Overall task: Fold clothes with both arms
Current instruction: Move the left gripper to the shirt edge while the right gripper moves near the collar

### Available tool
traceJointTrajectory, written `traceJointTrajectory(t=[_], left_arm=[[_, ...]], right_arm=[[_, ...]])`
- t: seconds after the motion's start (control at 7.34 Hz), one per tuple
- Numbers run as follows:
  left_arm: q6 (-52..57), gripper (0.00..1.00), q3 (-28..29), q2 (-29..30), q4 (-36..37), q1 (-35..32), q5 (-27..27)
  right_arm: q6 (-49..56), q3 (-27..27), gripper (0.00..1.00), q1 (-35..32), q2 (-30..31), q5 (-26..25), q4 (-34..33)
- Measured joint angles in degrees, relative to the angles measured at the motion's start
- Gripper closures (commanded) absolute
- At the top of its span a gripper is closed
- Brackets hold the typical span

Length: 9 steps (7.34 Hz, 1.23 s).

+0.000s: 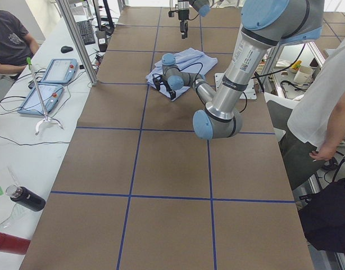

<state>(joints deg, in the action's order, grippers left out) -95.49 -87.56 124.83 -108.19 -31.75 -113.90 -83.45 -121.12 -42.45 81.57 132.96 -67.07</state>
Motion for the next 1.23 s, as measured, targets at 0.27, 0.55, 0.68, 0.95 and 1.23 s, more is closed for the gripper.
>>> traceJointTrajectory(t=[0.27, 0.55, 0.68, 0.95, 1.23], left_arm=[[0.0, 0.60, 0.0, -0.2, 0.4, 0.2, 0.3], [0.0, 0.83, 0.0, -0.2, 1.0, 0.2, 0.3], [-0.1, 0.96, -0.1, -0.2, 1.3, 0.2, 0.3], [-0.2, 1.00, -0.3, 0.0, 1.8, 0.2, 0.2], [-0.2, 0.99, -0.9, 0.1, 2.6, 0.2, 0.0]], right_arm=[[0.0, 0.3, 0.00, 0.0, -0.1, 0.0, 0.0], [0.0, 0.4, 0.00, -0.1, 0.0, 0.0, 0.0], [0.0, 0.5, 0.00, -0.1, 0.0, -0.1, 0.0], [0.0, 0.7, 0.00, -0.1, 0.0, -0.3, 0.0], [0.0, 0.9, 0.00, -0.5, 0.0, -0.3, 0.0]])
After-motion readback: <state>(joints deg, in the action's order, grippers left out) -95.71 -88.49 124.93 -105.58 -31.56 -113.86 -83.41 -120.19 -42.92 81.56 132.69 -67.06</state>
